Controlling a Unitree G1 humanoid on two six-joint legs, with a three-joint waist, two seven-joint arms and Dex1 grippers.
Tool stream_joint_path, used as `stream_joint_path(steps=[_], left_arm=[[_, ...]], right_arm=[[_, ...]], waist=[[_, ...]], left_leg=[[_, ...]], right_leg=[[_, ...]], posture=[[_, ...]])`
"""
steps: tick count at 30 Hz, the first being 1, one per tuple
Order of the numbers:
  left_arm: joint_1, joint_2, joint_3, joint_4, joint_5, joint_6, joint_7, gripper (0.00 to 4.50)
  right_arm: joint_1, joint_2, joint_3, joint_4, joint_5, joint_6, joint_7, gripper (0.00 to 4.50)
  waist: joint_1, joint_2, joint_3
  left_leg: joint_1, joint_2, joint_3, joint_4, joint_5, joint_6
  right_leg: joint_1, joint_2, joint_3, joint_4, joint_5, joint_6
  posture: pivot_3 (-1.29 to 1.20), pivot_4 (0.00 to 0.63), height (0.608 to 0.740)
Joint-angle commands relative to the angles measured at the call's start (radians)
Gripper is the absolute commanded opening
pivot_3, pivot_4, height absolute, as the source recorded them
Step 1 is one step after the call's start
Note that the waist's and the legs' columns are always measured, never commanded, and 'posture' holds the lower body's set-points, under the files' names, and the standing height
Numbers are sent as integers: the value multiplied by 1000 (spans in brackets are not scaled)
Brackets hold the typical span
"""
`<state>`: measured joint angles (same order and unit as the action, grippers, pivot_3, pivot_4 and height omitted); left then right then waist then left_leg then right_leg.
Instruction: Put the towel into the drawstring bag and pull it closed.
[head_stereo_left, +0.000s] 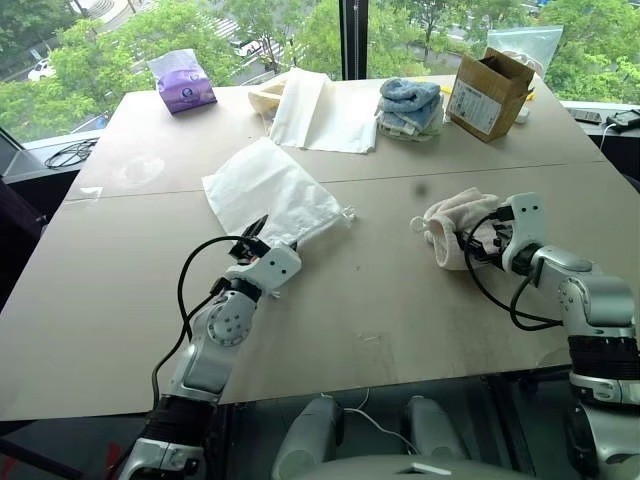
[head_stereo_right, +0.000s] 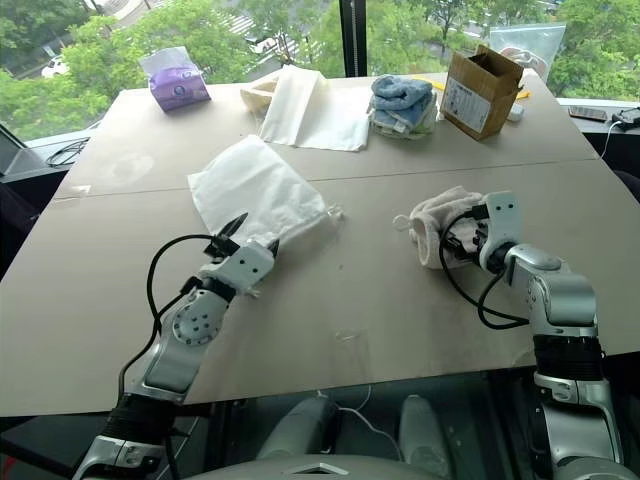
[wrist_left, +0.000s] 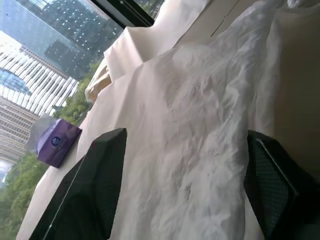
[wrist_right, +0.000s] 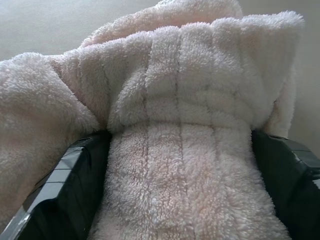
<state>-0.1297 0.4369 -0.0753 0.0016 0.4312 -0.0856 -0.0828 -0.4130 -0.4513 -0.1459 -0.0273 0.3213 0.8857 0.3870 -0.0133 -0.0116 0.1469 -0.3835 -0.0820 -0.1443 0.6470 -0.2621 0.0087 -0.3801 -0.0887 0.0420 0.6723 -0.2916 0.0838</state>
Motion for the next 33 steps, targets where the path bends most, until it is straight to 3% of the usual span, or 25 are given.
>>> stream_joint_path(steps=[1,4,11,19,29,33], left_arm=[[-20,-3,23,-14,-7,3,15,1508],[-26,-6,22,-14,-19,5,9,80],[-49,-16,50,-37,-72,31,-20,26],[-118,-82,138,-131,-335,232,-166,26],[-250,-54,165,-271,-573,583,-333,0],[-293,-24,163,-300,-623,666,-368,0]], right_arm=[[26,3,23,28,1,27,14,4500],[27,2,23,29,-1,24,12,4500],[36,1,46,32,-26,4,4,4500],[28,-7,100,64,-58,-13,31,4500],[8,11,107,85,-52,6,45,283],[10,-1,112,40,-22,12,88,124]], waist=[[0,0,0],[0,0,0],[0,0,0],[-3,-1,0],[-4,-3,-1],[-4,-3,-1]], left_leg=[[0,0,0,0,0,0],[0,0,0,0,0,0],[0,0,0,0,0,0],[0,0,0,1,0,0],[1,0,0,2,0,0],[1,0,0,2,0,0]], right_leg=[[0,0,0,0,0,0],[0,0,0,0,0,0],[0,0,0,0,0,0],[0,0,0,0,0,0],[1,1,0,1,0,0],[1,1,0,2,0,0]], posture=[[0,150,740],[0,150,740],[0,150,740],[0,150,740],[0,150,740],[0,150,740]])
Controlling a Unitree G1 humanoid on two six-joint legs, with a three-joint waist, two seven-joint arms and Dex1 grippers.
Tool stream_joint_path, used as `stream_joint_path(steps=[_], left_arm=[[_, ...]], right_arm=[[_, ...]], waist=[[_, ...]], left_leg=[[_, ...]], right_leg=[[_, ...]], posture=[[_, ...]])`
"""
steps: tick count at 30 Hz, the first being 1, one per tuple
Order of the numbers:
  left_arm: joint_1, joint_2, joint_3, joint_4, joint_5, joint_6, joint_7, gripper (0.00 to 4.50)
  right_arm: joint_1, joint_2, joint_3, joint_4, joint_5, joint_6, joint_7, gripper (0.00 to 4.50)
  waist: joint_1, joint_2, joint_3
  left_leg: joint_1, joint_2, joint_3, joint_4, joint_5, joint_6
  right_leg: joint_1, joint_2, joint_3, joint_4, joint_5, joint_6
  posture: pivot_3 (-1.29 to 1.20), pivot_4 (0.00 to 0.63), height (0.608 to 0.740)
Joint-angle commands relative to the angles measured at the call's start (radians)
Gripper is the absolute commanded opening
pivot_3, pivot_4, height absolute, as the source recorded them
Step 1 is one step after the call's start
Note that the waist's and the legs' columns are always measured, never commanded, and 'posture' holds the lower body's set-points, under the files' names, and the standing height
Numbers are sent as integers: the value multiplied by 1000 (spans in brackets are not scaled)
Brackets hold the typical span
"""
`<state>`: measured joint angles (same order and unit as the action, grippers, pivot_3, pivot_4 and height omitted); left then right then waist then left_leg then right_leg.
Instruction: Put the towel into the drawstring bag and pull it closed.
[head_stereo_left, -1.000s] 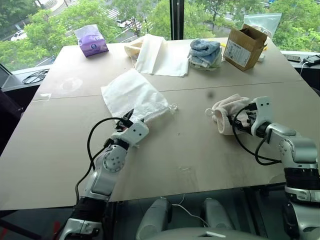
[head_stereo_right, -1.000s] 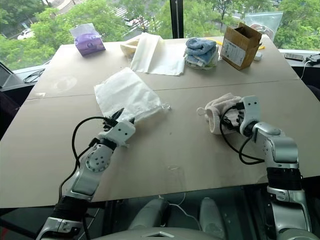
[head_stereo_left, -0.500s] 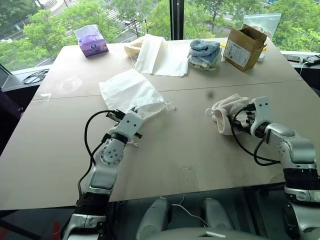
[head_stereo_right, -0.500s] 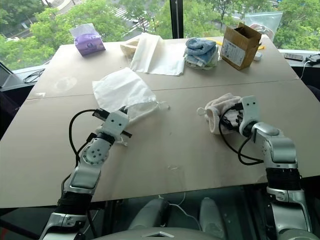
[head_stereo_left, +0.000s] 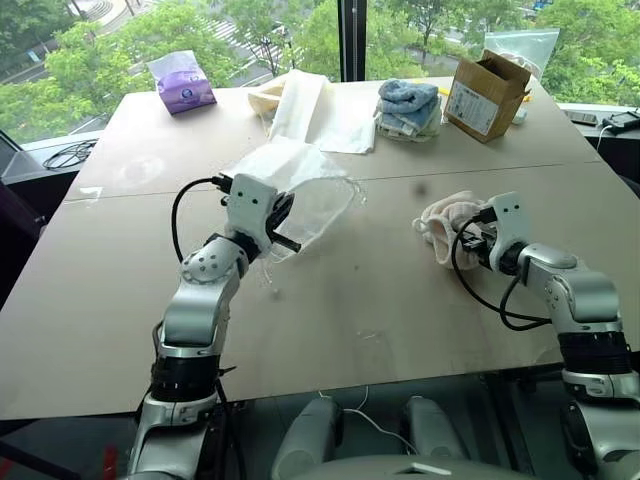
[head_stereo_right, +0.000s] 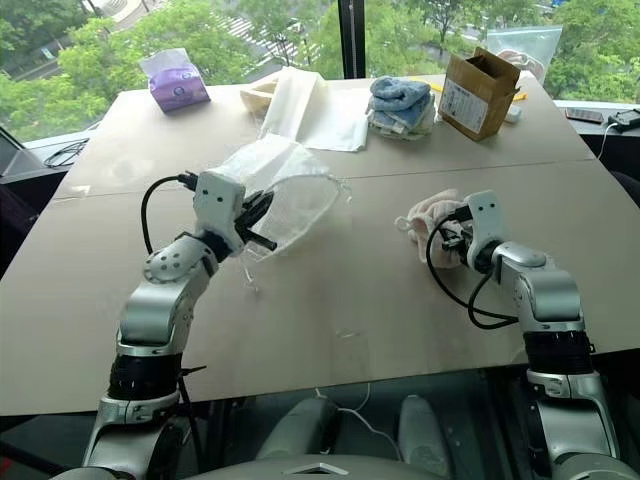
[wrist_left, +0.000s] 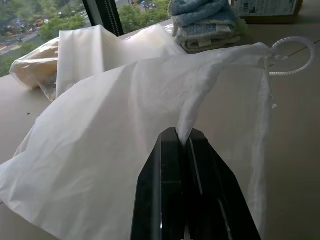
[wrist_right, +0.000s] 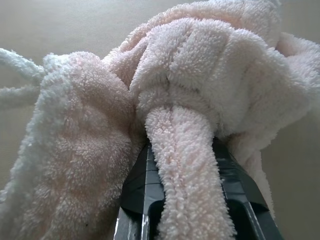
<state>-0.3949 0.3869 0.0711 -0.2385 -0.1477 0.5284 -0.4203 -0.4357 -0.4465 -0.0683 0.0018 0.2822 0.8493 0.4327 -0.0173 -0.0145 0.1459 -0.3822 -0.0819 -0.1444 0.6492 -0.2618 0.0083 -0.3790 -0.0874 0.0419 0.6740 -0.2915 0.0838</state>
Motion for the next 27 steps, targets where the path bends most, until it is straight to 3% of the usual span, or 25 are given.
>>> stream_joint_path(steps=[1,7,14,22,27], left_arm=[[-33,33,14,-65,-55,66,-39,0],[-56,70,29,-71,-122,117,-90,0],[-94,85,50,-47,-195,159,-114,0],[-58,131,28,-60,-242,145,-210,0],[-35,150,38,-86,-301,157,-269,0]], right_arm=[[33,-13,41,-8,30,54,67,124],[15,4,13,-212,221,119,209,124],[-14,-19,34,-404,422,185,335,124],[-96,23,191,-313,298,55,298,124],[-149,78,215,-171,207,-42,254,124]], waist=[[0,0,0],[-13,0,4],[-15,0,4],[-21,0,5],[-21,0,5]], left_leg=[[0,0,0,0,0,0],[-2,1,0,-2,0,0],[-18,-1,-2,2,0,0],[-18,-1,-1,2,0,-1],[-18,-1,-1,2,0,-1]], right_leg=[[0,0,0,0,0,0],[-2,0,0,-1,0,0],[-17,-2,-1,1,0,0],[-18,-2,0,3,0,0],[-18,-2,0,3,0,0]], posture=[[0,150,740],[0,150,740],[0,150,740],[0,150,740],[0,150,740]])
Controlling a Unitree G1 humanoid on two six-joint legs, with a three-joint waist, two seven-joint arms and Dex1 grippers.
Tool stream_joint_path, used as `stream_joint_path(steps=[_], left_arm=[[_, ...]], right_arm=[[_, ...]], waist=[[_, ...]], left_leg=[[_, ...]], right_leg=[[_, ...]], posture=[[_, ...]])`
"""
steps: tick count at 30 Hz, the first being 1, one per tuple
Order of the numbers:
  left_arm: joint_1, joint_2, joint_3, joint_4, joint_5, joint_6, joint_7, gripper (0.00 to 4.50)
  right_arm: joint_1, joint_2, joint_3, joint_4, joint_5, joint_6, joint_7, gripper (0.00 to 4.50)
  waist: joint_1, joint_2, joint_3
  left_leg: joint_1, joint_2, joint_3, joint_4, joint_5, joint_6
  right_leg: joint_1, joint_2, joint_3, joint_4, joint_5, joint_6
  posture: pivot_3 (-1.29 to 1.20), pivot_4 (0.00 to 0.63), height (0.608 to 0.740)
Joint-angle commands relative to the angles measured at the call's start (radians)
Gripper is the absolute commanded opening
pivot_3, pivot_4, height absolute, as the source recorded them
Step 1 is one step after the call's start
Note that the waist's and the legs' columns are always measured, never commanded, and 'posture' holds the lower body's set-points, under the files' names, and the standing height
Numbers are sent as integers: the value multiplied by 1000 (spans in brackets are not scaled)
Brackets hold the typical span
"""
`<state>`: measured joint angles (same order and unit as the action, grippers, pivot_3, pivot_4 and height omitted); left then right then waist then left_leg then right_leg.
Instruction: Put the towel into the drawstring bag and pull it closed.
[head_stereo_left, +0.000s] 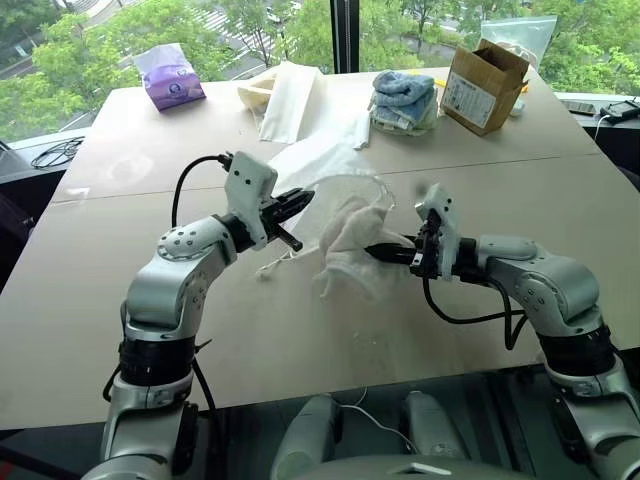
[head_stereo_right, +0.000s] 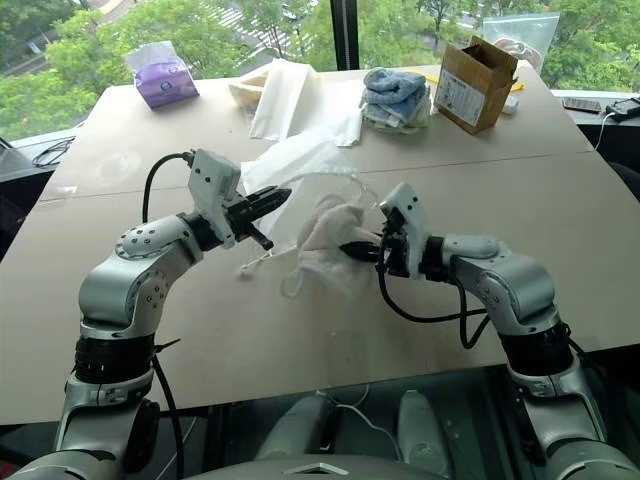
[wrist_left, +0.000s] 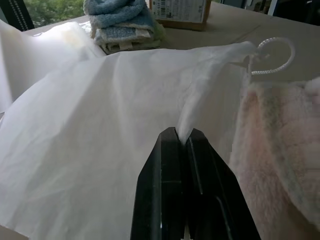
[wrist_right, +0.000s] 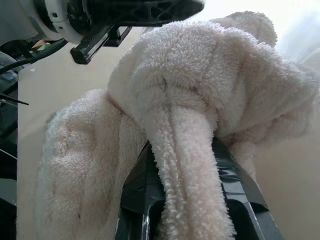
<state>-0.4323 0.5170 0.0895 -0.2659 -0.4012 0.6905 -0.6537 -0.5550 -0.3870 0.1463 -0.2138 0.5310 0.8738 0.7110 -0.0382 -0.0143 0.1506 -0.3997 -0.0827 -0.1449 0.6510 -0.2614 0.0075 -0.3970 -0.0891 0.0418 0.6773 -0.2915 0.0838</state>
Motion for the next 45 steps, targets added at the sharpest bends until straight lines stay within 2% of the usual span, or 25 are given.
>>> stream_joint_path(steps=[1,5,10,16,19,24,27,30,31,33,36,39,41,43,45], left_arm=[[6,24,15,-63,-56,-6,-46,0],[4,14,1,-73,-88,6,-56,0],[10,5,-19,-94,-119,23,-55,0],[18,4,-43,-96,-122,23,-49,0],[20,2,-45,-90,-124,14,-46,0],[52,21,-73,-76,-75,-68,-73,0],[57,20,-71,-82,-86,-83,-86,0],[60,24,-75,-87,-84,-90,-92,0],[59,23,-74,-88,-86,-93,-94,0],[57,20,-72,-88,-90,-95,-96,0],[52,16,-74,-86,-92,-99,-95,0],[36,5,-71,-77,-96,-103,-90,0],[24,-2,-68,-62,-90,-109,-85,0],[17,-6,-69,-48,-84,-119,-82,0],[13,-8,-70,-38,-74,-135,-78,0]], right_arm=[[-35,26,2,66,-57,-78,-33,124],[-78,92,-13,172,-122,-108,-133,124],[-103,166,-6,190,-144,-120,-178,124],[-86,223,44,105,-88,-94,-94,124],[-97,244,58,143,-130,-131,-127,124],[-118,330,3,184,-115,-171,-172,124],[-145,382,-46,305,-207,-265,-332,124],[-116,405,-22,283,-176,-275,-268,124],[-136,430,-68,335,-193,-298,-349,124],[-159,430,-80,391,-235,-355,-384,124],[-142,428,-36,347,-197,-322,-287,124],[-164,465,-86,430,-258,-395,-430,124],[-140,469,-40,390,-246,-375,-367,124],[-139,498,-63,394,-255,-380,-432,124],[-151,513,-99,421,-268,-392,-499,1186]], waist=[[0,0,0],[-1,0,0],[-4,0,0],[-6,1,0],[-2,1,0],[-8,1,0],[-8,1,0],[-5,1,0],[-6,1,0],[-8,1,0],[-8,1,0],[-13,1,0],[-16,1,0],[-22,1,0],[-29,1,0]], left_leg=[[0,0,0,0,0,0],[0,0,0,0,0,0],[0,0,0,0,0,0],[0,0,0,-1,0,0],[0,0,0,0,0,0],[0,1,1,0,1,-1],[0,0,1,-1,1,-1],[0,0,1,0,1,-1],[0,0,1,-1,1,-1],[0,0,1,-1,1,-1],[0,0,1,-1,1,-2],[0,0,1,-1,1,-2],[0,0,1,-1,1,-2],[0,0,1,-1,1,-2],[0,0,1,-1,1,-2]], right_leg=[[0,0,0,0,0,0],[0,0,0,0,0,0],[-1,0,0,0,0,0],[-1,0,1,1,0,0],[-1,0,1,1,0,0],[-2,1,2,3,0,0],[-2,1,1,2,0,0],[-3,1,2,2,0,0],[-3,1,1,2,0,0],[-4,1,1,2,0,0],[-4,1,2,3,0,0],[-4,1,2,3,0,0],[-4,1,2,3,0,0],[-4,1,2,3,0,0],[-4,1,2,3,0,0]], posture=[[0,150,740],[0,150,740],[0,150,740],[0,150,740],[0,150,740],[0,150,740],[0,150,740],[0,150,740],[0,150,740],[0,150,740],[0,150,740],[0,150,740],[0,150,740],[0,150,740],[0,150,740]])
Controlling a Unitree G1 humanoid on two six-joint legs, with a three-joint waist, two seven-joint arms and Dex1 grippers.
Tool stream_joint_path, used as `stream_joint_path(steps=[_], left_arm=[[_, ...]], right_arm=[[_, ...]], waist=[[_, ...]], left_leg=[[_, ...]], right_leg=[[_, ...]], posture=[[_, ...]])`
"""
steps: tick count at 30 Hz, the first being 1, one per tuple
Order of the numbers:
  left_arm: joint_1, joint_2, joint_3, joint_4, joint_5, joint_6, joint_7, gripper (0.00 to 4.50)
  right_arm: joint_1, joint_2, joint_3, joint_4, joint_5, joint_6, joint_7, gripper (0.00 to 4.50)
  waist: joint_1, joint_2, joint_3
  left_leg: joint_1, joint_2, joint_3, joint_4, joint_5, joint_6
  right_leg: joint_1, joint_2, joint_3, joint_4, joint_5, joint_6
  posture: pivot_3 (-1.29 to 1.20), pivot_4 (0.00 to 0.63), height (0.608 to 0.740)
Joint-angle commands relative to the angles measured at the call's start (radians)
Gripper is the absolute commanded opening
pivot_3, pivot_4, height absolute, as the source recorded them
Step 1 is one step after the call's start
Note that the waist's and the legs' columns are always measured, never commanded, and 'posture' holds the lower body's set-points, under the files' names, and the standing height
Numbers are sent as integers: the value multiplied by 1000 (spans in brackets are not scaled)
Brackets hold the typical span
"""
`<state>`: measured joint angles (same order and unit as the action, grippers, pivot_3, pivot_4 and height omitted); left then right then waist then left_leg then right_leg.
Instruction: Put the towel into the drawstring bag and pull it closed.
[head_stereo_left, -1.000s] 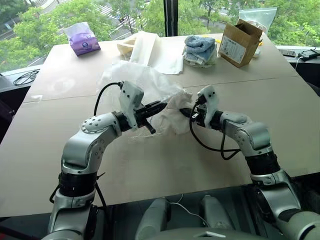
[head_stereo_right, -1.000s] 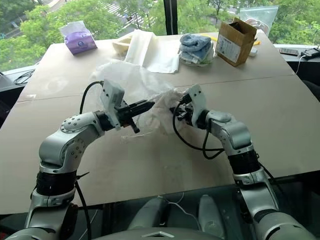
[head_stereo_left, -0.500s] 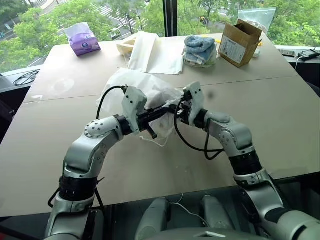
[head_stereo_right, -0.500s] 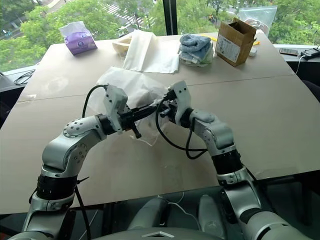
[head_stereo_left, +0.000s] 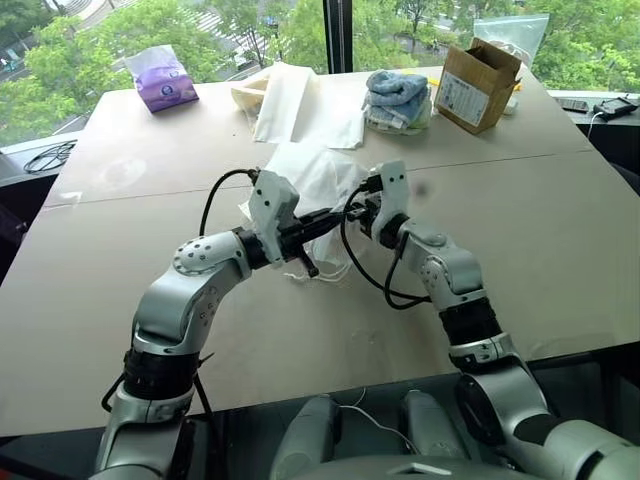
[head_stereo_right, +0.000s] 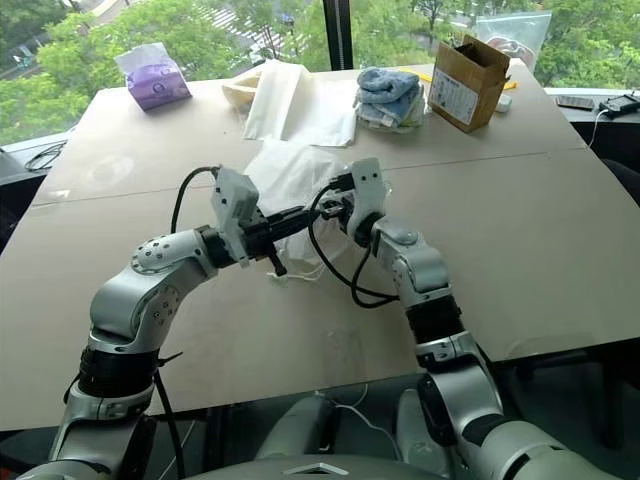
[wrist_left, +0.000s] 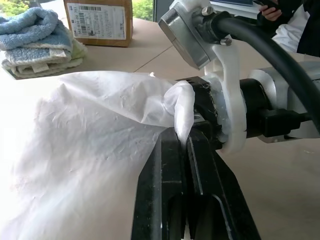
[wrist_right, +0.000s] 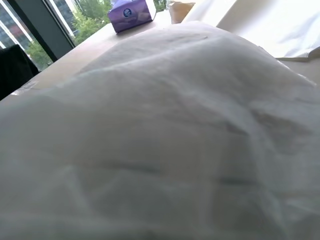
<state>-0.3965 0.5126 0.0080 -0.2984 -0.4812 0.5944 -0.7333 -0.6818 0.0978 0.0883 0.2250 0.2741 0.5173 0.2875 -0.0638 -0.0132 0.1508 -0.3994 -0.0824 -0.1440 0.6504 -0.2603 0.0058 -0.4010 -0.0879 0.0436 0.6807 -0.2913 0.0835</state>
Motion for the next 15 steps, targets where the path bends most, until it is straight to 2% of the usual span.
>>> stream_joint_path(steps=[1,2,7,15], left_arm=[[-28,-9,14,3,12,-47,9,0],[-32,-12,16,12,19,-55,15,0],[-44,-13,14,54,59,-94,35,0],[-72,-29,20,126,112,-158,74,0]], right_arm=[[-20,33,-39,-32,5,-26,-58,1636],[-14,36,-31,-49,9,-26,-47,1981],[23,17,-2,-128,23,-4,3,4424],[149,-87,34,-330,99,108,128,4473]], waist=[[-4,0,0],[-4,0,0],[-6,0,0],[-4,0,0]], left_leg=[[0,0,0,0,0,0],[0,0,0,0,0,0],[0,0,0,0,0,0],[0,0,0,1,0,0]], right_leg=[[0,0,0,0,0,0],[0,0,0,0,0,0],[0,0,0,0,0,0],[0,0,0,1,0,0]], posture=[[0,150,740],[0,150,740],[0,150,740],[0,150,740]])
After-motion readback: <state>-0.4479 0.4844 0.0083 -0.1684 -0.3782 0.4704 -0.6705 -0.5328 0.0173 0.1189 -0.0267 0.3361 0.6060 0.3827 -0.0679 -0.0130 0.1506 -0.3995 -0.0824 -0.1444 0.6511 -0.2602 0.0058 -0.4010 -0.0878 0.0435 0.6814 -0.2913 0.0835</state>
